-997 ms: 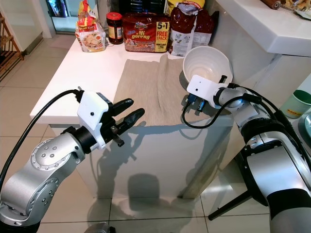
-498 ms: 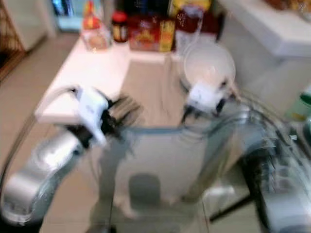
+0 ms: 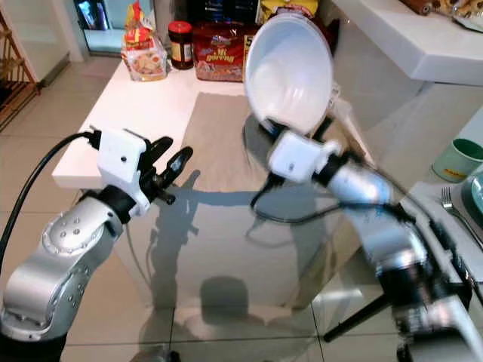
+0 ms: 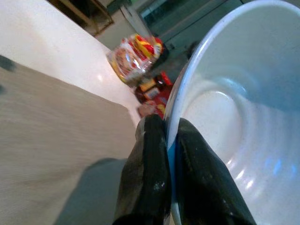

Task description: Setting the table

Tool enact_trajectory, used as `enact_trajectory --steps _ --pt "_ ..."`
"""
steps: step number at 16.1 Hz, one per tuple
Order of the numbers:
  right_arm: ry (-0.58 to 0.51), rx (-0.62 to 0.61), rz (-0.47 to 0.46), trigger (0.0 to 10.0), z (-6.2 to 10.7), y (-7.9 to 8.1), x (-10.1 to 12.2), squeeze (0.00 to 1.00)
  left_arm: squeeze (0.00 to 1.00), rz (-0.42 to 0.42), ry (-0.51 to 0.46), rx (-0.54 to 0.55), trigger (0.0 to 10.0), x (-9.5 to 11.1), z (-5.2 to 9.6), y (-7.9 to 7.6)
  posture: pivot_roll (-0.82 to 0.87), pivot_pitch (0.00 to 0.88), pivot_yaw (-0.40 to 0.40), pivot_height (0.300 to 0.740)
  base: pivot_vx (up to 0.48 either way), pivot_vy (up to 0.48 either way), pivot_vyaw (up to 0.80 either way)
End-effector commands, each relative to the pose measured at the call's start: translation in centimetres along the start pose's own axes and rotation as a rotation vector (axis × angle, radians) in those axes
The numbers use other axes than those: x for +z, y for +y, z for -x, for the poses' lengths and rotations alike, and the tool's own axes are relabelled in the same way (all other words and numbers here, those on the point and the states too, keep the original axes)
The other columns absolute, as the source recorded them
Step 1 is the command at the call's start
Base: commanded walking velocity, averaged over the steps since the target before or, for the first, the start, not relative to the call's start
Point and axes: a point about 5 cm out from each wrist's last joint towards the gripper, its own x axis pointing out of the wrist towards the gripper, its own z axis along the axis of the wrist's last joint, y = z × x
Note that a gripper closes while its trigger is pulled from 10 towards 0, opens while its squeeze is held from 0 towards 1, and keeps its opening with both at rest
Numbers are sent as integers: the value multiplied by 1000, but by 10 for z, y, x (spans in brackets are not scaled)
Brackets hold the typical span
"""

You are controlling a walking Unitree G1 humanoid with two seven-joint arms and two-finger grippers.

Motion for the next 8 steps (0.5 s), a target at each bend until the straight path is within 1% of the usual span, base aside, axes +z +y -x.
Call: enact_trajectory --steps 1,2,5,7,8 --pt "-45 -86 -32 10000 5 -11 12 0 0 -8 -12 5 10000 2 2 -2 82 12 -59 740 0 0 0" --pt "-63 -122 -104 10000 12 2 17 0 0 -2 -6 6 10000 0 3 -3 80 13 -58 740 0 0 0" --pt "-27 -157 -188 10000 25 26 25 0 0 1 -1 3 10000 -2 1 -4 74 10 -50 740 -284 0 0" --pt "5 -177 -214 10000 30 31 28 0 0 -4 11 7 10000 -6 1 -4 69 5 -46 740 0 0 0" --pt "35 -187 -221 10000 34 35 27 0 0 15 17 22 10000 -10 2 -4 64 4 -44 740 0 0 0"
